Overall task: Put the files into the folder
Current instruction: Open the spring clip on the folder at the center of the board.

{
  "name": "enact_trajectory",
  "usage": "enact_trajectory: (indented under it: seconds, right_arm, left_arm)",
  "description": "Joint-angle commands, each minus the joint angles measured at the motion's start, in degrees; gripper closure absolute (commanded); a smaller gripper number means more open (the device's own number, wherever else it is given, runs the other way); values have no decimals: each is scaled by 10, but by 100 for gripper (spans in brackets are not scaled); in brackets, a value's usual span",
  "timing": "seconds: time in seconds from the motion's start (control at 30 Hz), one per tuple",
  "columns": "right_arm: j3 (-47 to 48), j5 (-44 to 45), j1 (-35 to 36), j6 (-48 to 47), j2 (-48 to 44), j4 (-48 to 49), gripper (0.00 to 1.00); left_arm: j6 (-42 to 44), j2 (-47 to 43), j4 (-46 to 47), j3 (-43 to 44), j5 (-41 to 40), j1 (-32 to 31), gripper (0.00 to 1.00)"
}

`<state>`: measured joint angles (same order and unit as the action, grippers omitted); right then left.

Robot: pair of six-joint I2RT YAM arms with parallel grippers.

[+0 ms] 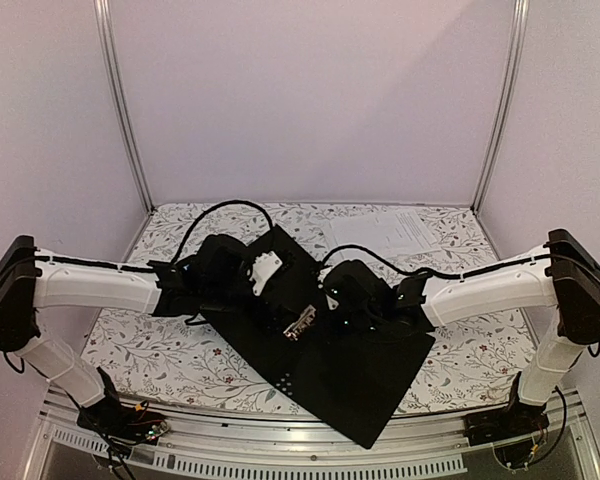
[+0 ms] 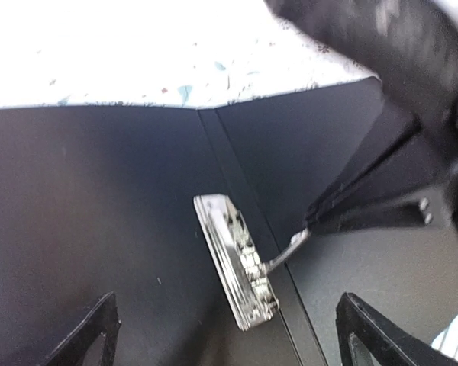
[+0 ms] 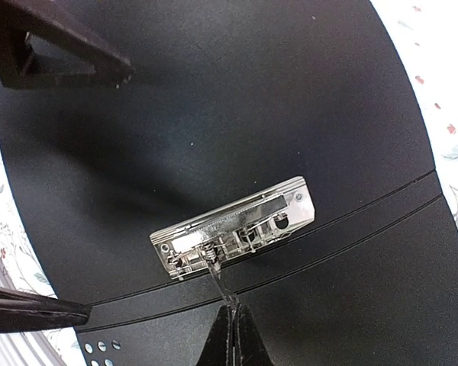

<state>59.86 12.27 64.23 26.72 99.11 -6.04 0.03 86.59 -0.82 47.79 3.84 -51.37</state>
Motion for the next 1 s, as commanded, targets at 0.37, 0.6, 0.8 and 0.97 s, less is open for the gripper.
enact_trajectory:
  seconds: [0.37,0.6,0.8,0.97]
  right_arm:
    - [53,19,9,3,15,-66,100]
    - [68,-33,11,-8,30,-59,95]
    - [85,-56,35,-26,32,-53,87]
    - [99,-74,60,-33,51,-56,84]
  left_arm:
    - [-227,-85,-33,9,108,114,20]
    - [-256,-146,-125,-26,27,136,16]
    - [-258,-98,-111,-33,22,152,17]
    - [-256,-73,-96,-30,36,155,17]
